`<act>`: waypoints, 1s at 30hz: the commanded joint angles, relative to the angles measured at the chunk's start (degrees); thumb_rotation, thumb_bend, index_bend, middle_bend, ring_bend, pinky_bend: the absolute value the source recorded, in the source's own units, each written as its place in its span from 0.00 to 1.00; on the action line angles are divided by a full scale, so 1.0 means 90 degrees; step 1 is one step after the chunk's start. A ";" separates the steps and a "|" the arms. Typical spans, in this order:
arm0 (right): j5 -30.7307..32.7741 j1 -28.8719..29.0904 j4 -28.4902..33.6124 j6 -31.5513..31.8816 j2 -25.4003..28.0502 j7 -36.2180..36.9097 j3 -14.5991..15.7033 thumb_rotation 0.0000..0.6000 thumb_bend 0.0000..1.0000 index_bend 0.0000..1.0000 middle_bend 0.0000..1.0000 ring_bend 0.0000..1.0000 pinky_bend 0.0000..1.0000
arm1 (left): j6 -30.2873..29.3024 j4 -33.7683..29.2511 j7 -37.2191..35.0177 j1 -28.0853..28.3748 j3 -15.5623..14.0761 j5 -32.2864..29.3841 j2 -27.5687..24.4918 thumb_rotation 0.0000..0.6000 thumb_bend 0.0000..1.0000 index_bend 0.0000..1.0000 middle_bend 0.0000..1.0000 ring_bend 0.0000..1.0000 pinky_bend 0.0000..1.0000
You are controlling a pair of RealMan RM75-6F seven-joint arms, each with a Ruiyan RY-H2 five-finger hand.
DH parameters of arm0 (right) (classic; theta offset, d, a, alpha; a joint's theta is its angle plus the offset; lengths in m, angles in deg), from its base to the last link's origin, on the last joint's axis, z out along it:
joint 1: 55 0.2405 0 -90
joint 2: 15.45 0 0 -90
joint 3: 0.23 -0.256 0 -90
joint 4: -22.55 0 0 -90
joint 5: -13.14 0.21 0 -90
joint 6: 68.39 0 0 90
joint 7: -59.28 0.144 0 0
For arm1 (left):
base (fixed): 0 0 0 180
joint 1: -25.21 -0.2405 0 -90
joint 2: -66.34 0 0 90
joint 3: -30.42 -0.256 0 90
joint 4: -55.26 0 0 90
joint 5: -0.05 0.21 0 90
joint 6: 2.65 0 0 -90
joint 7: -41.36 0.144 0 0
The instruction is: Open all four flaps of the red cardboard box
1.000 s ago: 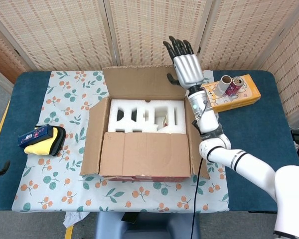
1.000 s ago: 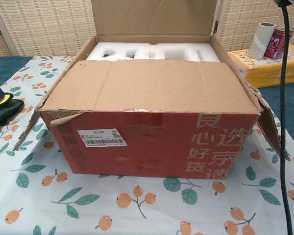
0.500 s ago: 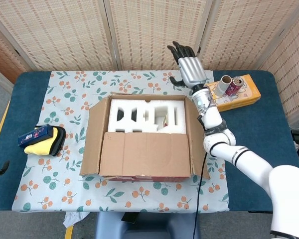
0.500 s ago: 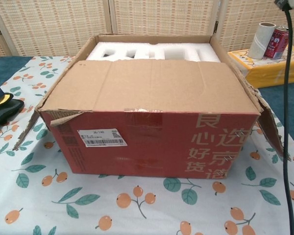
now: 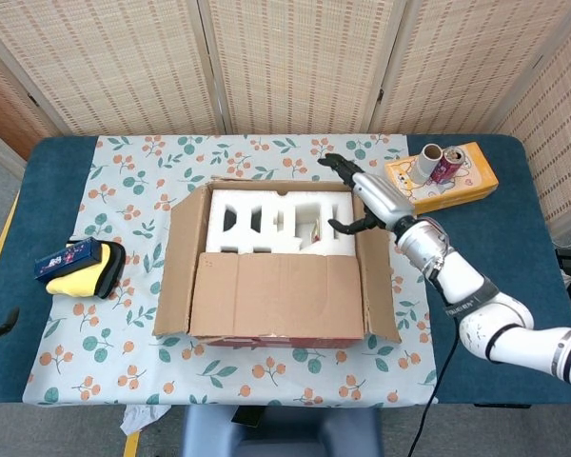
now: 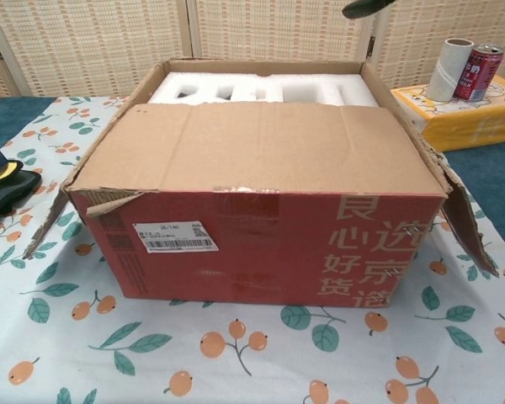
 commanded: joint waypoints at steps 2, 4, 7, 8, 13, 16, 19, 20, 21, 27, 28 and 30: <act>-0.0414 -0.0419 0.0315 -0.0093 0.0172 0.0528 0.0089 1.00 0.39 0.00 0.00 0.00 0.24 | 0.0016 0.0007 0.0040 0.0017 -0.0004 0.0006 0.0014 1.00 0.38 0.00 0.01 0.00 0.00; -0.0705 -0.0536 0.0334 0.0046 0.0113 0.0589 0.0165 1.00 0.39 0.00 0.00 0.00 0.24 | 0.0007 0.0006 0.0056 0.0019 -0.0009 0.0024 0.0018 1.00 0.38 0.00 0.01 0.00 0.00; -0.1078 -0.0661 0.0352 0.0258 0.0051 0.0579 0.0299 1.00 0.38 0.00 0.00 0.00 0.24 | -0.0006 0.0002 0.0072 0.0017 -0.0023 0.0055 0.0020 1.00 0.38 0.00 0.01 0.00 0.00; -0.1178 -0.0691 0.0344 0.0343 0.0023 0.0528 0.0352 1.00 0.38 0.00 0.00 0.00 0.24 | -0.0006 -0.0002 0.0075 0.0017 -0.0027 0.0063 0.0019 1.00 0.38 0.00 0.01 0.00 0.00; -0.1491 -0.0795 0.0408 0.0530 -0.0113 0.0421 0.0659 1.00 0.39 0.00 0.00 0.00 0.24 | -0.0038 -0.0019 0.0093 0.0004 -0.0040 0.0095 0.0020 1.00 0.38 0.00 0.01 0.00 0.00; -0.1610 -0.0807 0.0409 0.0559 -0.0209 0.0522 0.0757 1.00 0.39 0.00 0.00 0.00 0.24 | -0.0058 -0.0026 0.0107 0.0000 -0.0049 0.0122 0.0023 1.00 0.38 0.00 0.01 0.00 0.00; -0.1725 -0.0782 0.0376 0.0544 -0.0268 0.0642 0.0815 1.00 0.39 0.00 0.00 0.00 0.24 | -0.0051 -0.0036 0.0114 -0.0001 -0.0062 0.0135 0.0017 1.00 0.38 0.00 0.01 0.00 0.00; -0.1752 -0.0772 0.0362 0.0544 -0.0287 0.0672 0.0828 1.00 0.39 0.00 0.00 0.00 0.24 | -0.0053 -0.0038 0.0108 -0.0002 -0.0060 0.0137 0.0015 1.00 0.38 0.00 0.01 0.00 0.00; -0.1776 -0.0763 0.0352 0.0543 -0.0301 0.0702 0.0840 1.00 0.39 0.00 0.00 0.00 0.24 | -0.0060 -0.0037 0.0103 -0.0004 -0.0056 0.0135 0.0016 1.00 0.38 0.00 0.01 0.00 0.00; -0.1917 -0.0713 0.0300 0.0546 -0.0383 0.0987 0.0895 1.00 0.39 0.00 0.00 0.00 0.24 | -0.0045 -0.0019 0.0057 -0.0005 -0.0048 0.0128 0.0011 1.00 0.38 0.00 0.01 0.00 0.00; -0.1921 -0.0708 0.0295 0.0534 -0.0391 0.1018 0.0905 1.00 0.39 0.00 0.00 0.00 0.24 | -0.0045 -0.0020 0.0053 -0.0005 -0.0047 0.0128 0.0010 1.00 0.38 0.00 0.01 0.00 0.00; -0.1916 -0.0690 0.0302 0.0480 -0.0404 0.1144 0.0931 1.00 0.39 0.00 0.00 0.00 0.25 | -0.0059 -0.0019 0.0044 -0.0008 -0.0042 0.0133 0.0010 1.00 0.38 0.00 0.01 0.00 0.00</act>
